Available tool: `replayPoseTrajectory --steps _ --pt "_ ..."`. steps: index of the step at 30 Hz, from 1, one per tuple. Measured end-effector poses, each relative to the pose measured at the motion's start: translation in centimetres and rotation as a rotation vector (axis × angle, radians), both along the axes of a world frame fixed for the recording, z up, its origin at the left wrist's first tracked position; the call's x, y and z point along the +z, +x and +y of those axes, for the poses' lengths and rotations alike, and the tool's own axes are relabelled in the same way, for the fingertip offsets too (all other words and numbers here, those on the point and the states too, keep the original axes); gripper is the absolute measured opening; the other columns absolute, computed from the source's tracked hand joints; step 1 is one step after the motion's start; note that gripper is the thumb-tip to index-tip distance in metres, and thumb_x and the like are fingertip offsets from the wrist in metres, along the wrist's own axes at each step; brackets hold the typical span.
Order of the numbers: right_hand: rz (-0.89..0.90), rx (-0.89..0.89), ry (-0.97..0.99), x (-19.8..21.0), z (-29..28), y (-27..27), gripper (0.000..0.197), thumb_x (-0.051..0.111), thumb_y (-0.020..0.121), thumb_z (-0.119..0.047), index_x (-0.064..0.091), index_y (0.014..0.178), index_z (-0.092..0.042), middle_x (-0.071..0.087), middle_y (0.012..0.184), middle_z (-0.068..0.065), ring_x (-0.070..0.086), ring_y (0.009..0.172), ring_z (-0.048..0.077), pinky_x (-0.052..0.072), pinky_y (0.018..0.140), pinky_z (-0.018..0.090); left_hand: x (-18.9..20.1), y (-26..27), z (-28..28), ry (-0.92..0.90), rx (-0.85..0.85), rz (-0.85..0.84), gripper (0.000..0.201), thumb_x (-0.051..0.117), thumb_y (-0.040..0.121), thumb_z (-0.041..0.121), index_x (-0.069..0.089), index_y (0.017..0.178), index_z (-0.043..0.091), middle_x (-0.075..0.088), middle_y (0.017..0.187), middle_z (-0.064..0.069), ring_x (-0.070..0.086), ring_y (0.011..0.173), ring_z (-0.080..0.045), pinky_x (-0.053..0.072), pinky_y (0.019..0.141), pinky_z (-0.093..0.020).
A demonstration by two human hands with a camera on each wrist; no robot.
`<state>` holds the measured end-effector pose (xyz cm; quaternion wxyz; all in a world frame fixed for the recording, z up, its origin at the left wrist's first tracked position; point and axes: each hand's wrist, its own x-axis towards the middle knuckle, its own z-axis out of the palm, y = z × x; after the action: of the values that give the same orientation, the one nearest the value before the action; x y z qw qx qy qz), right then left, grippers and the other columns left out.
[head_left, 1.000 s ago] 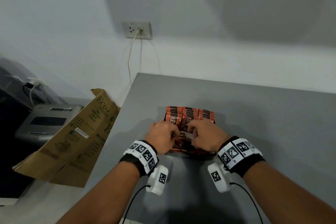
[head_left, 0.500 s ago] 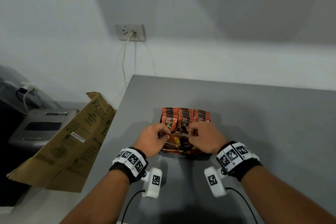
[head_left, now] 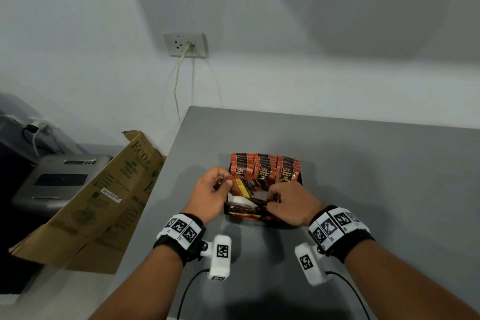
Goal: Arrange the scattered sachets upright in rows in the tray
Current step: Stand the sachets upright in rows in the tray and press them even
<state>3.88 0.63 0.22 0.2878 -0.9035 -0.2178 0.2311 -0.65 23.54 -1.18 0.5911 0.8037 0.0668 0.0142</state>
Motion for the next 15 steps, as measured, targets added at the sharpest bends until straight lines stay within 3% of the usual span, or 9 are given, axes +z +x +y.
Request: replayPoseTrajectory --steps 3,6,12,15 --pt "0.005 0.021 0.048 -0.1 0.0 -0.1 0.022 0.063 0.092 -0.032 0.071 0.110 -0.024 0.068 0.106 -0.008 0.064 0.093 0.006 0.054 0.086 0.026 0.1 0.3 0.1 -0.113 0.063 0.000 0.012 0.053 0.098 -0.001 0.059 0.091 0.008 0.074 0.083 -0.011 0.071 0.080 -0.027 0.057 0.082 -0.039" --pt "-0.040 0.085 0.019 -0.1 0.3 -0.3 0.026 0.062 0.094 -0.032 0.075 0.114 -0.022 0.073 0.103 -0.008 0.065 0.089 0.005 0.053 0.086 0.024 0.0 0.6 0.3 -0.186 0.146 -0.011 0.016 0.052 0.098 -0.002 0.060 0.090 0.010 0.073 0.084 -0.014 0.068 0.079 -0.029 0.054 0.084 -0.045" --pt "-0.031 0.192 -0.026 -0.1 1.2 -0.6 0.038 0.057 0.094 -0.045 0.070 0.123 -0.024 0.073 0.112 -0.009 0.065 0.095 0.003 0.053 0.093 0.029 0.5 0.6 0.0 -0.307 0.232 -0.012 0.019 0.050 0.098 -0.005 0.060 0.090 0.009 0.073 0.078 -0.003 0.066 0.069 -0.013 0.054 0.069 -0.029" --pt "-0.048 0.217 -0.043 0.2 1.8 -0.6 0.043 0.049 0.096 -0.047 0.069 0.124 -0.021 0.072 0.110 -0.005 0.064 0.093 0.007 0.054 0.090 0.035 0.4 0.6 -0.2 -0.307 0.233 -0.003 0.018 0.051 0.098 -0.004 0.060 0.090 0.009 0.072 0.078 -0.003 0.065 0.070 -0.014 0.054 0.070 -0.029"
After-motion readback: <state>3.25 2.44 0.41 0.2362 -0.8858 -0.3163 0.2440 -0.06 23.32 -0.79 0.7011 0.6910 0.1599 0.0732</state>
